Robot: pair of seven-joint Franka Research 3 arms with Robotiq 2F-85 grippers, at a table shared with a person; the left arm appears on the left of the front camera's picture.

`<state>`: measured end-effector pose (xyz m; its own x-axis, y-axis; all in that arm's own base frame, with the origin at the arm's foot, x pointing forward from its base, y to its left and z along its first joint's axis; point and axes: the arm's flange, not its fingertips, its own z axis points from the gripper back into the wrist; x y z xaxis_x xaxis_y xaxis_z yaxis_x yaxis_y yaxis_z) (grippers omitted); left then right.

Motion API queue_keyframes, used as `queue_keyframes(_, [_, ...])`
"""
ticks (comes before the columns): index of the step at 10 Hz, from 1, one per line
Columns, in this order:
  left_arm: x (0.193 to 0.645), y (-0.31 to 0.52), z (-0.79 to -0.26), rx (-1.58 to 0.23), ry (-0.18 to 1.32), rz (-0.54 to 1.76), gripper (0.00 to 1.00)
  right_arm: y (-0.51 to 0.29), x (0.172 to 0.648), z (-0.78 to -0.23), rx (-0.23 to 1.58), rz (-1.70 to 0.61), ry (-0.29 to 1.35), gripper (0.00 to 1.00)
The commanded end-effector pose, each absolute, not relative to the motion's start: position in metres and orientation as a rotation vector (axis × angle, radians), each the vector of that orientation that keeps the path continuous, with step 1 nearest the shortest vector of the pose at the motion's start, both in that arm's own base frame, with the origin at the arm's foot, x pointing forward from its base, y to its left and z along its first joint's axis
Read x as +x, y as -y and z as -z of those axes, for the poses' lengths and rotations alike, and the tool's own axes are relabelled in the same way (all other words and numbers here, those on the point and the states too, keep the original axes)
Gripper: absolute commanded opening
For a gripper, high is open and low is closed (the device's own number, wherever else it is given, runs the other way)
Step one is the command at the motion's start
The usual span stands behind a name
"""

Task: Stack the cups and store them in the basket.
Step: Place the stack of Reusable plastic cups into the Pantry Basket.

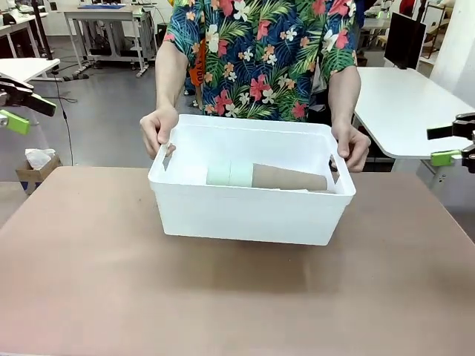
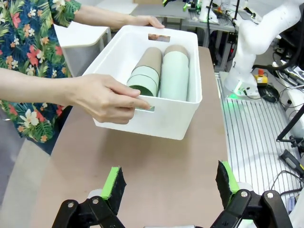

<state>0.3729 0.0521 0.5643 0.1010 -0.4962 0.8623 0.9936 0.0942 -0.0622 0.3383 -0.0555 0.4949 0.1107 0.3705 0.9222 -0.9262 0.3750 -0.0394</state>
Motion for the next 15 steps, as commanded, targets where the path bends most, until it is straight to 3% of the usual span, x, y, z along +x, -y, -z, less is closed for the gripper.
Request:
queue_keyframes(1, [0.3722, -0.0503, -0.5668, -0.820, 0.798, 1.287, 1.00, 0.0531, 0.3424, -0.4993, 0.639, -1.047, 1.077, 0.92])
queue_keyframes(15, [0.3722, -0.0503, -0.5668, -0.820, 0.798, 1.287, 1.00, 0.0531, 0.3424, -0.4993, 0.639, -1.047, 1.077, 0.92])
